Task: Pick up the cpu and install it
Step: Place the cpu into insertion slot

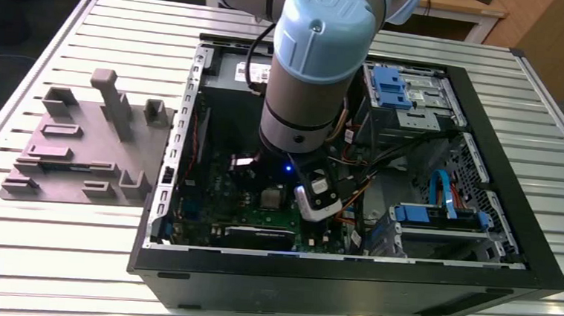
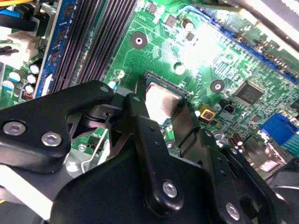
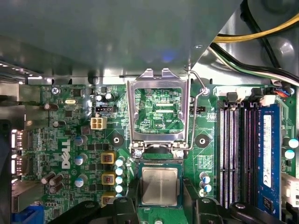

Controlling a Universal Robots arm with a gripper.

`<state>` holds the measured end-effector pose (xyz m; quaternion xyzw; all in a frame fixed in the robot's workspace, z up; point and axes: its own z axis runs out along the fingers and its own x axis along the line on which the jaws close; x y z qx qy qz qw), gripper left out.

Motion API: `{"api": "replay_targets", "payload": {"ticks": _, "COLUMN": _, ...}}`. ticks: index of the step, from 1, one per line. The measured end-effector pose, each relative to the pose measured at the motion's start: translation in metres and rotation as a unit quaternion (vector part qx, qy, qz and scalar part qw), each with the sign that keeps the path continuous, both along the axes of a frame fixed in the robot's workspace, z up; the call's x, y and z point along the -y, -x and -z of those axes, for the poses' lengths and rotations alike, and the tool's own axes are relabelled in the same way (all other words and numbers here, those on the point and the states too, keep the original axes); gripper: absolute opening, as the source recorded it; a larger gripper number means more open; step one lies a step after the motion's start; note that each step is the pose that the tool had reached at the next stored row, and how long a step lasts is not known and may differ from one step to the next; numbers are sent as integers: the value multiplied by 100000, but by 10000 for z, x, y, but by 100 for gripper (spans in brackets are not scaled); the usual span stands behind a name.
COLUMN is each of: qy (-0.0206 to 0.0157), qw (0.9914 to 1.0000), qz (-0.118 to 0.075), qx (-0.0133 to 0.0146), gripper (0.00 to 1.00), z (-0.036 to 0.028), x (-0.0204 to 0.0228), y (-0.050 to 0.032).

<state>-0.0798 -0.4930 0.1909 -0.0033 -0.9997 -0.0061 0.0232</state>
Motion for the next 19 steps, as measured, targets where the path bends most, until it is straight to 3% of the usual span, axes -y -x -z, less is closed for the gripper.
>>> {"api": "replay_targets", "payload": {"ticks": 14, "qy": 33, "qw": 100000, "qz": -104, "qx": 0, "gripper": 48, "z": 10, "x": 1, "y": 0}}
{"api": "replay_targets", "payload": {"ticks": 19, "qy": 101, "qw": 100000, "qz": -106, "qx": 0, "gripper": 56, "z": 13, "x": 1, "y": 0}}
